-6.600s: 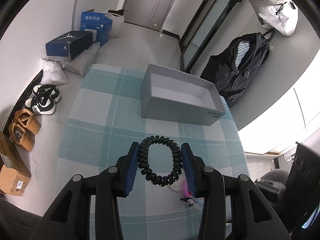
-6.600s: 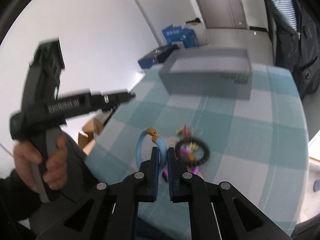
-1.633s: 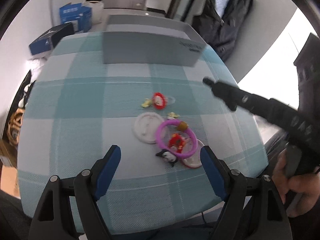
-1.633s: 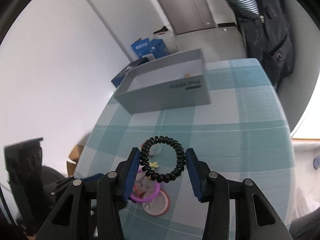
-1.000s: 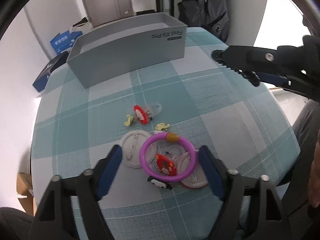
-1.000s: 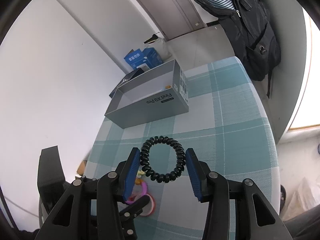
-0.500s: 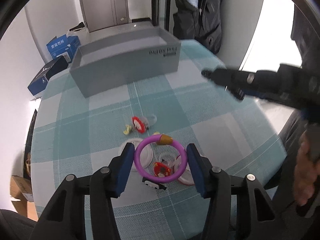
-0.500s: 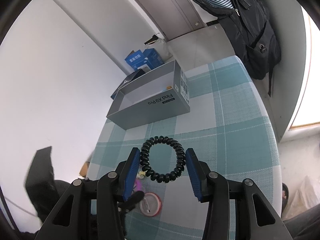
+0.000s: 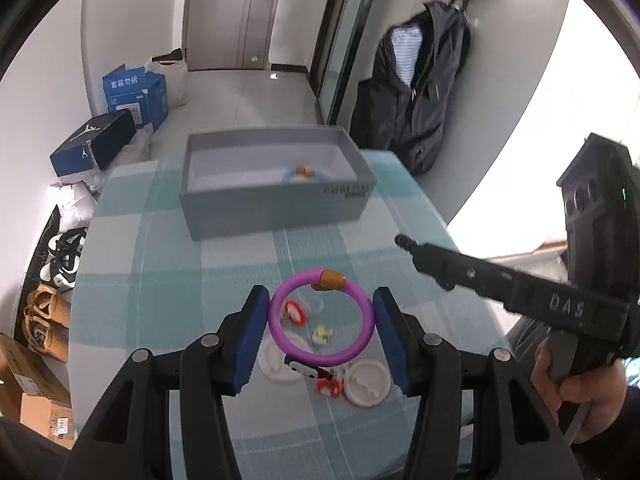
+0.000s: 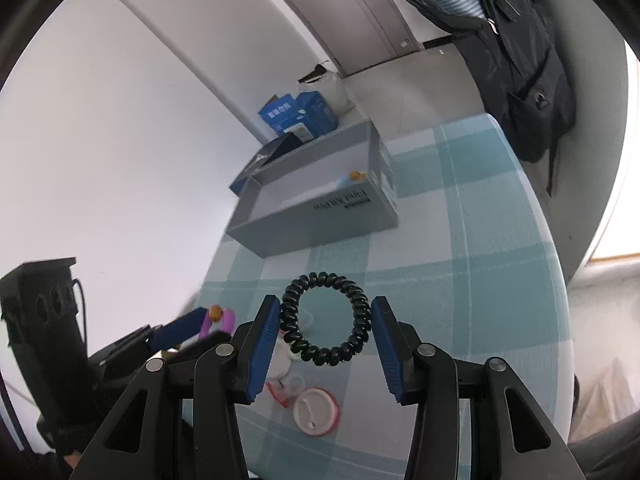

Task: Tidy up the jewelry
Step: 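Carry the bracelet and pink ring into the gray box and open both tools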

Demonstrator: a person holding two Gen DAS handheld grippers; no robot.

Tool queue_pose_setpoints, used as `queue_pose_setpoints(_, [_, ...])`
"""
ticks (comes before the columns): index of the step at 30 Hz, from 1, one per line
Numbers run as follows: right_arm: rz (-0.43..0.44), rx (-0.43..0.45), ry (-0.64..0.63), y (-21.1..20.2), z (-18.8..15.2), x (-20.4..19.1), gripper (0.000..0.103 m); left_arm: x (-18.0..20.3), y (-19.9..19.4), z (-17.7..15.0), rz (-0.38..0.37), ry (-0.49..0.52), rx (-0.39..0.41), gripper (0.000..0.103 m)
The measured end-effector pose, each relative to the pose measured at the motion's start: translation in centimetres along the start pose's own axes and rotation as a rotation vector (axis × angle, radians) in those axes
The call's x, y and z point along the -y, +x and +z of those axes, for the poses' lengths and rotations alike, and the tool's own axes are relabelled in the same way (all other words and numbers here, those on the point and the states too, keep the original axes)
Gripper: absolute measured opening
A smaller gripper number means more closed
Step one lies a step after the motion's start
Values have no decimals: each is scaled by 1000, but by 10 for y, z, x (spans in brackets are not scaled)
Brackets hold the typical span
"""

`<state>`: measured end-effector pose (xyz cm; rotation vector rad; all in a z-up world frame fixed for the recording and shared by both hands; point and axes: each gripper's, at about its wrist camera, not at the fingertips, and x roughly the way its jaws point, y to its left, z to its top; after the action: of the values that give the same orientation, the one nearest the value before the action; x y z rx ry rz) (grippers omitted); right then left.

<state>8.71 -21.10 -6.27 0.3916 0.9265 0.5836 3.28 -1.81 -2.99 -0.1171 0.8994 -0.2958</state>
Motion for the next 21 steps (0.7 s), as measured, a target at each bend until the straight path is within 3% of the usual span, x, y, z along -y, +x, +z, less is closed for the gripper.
queue_pose_setpoints(9, [17,0,-54,6,44,-14,45,-27,6,50,-39,-53,39,48])
queue_pose_setpoints(21, [43,-14,-115,37,109,-31,45,-55,41,97,-79,-106,9,48])
